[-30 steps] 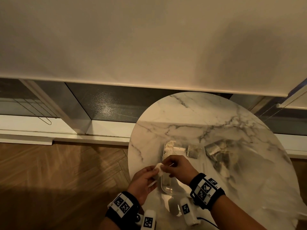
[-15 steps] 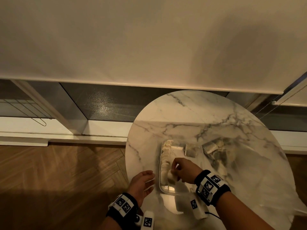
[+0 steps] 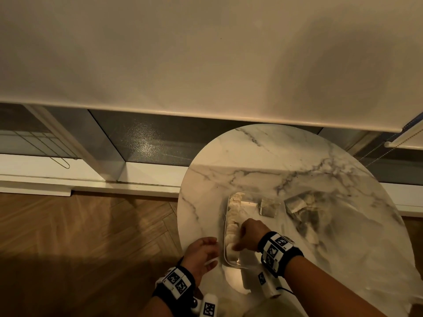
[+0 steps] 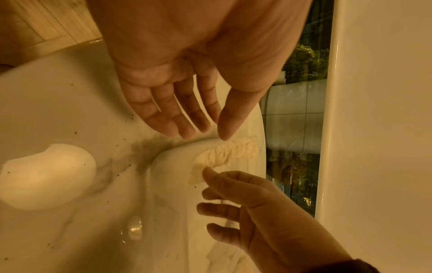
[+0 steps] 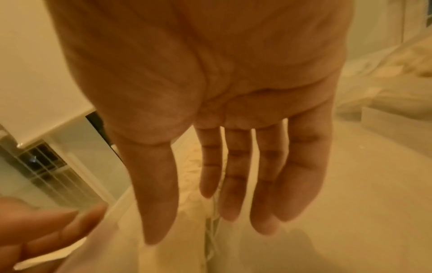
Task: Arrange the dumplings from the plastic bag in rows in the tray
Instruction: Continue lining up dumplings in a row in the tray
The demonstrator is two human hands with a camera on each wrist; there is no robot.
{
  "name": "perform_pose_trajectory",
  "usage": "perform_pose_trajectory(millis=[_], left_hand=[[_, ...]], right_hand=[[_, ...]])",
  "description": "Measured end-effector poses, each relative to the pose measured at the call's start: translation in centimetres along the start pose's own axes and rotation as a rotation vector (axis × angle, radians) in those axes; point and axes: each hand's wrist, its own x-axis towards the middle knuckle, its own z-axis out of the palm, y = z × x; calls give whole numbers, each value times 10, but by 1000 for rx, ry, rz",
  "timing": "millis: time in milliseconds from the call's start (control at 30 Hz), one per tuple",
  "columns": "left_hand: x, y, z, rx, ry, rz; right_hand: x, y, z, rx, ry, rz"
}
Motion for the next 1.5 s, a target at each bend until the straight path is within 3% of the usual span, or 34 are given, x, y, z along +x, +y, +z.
perform_pose_trajectory(millis=[233,400,600,833,1000,1200,1500], left_hand=[[-2,-4,6,34,-17,-15],[-2,-4,11,71,-17,0],[-2,-4,12,75,-32,8],[-2,-2,13,89,-28,10],[-2,-1,12,91,-31,3],[-1,0,13,104,-32,9],[3,-1,13,104,-26,-4]], right_hand=[[0,0,14,-180,-197,79],[4,-2,18,-148,-127,43],[9,-6,14,-90,-189,58],[11,-6,11,-55,-156,53],[11,-9,15,-74,-230,46],[10,-14,21,-164,-111,-35],[15,-11,10,-51,-87,17]])
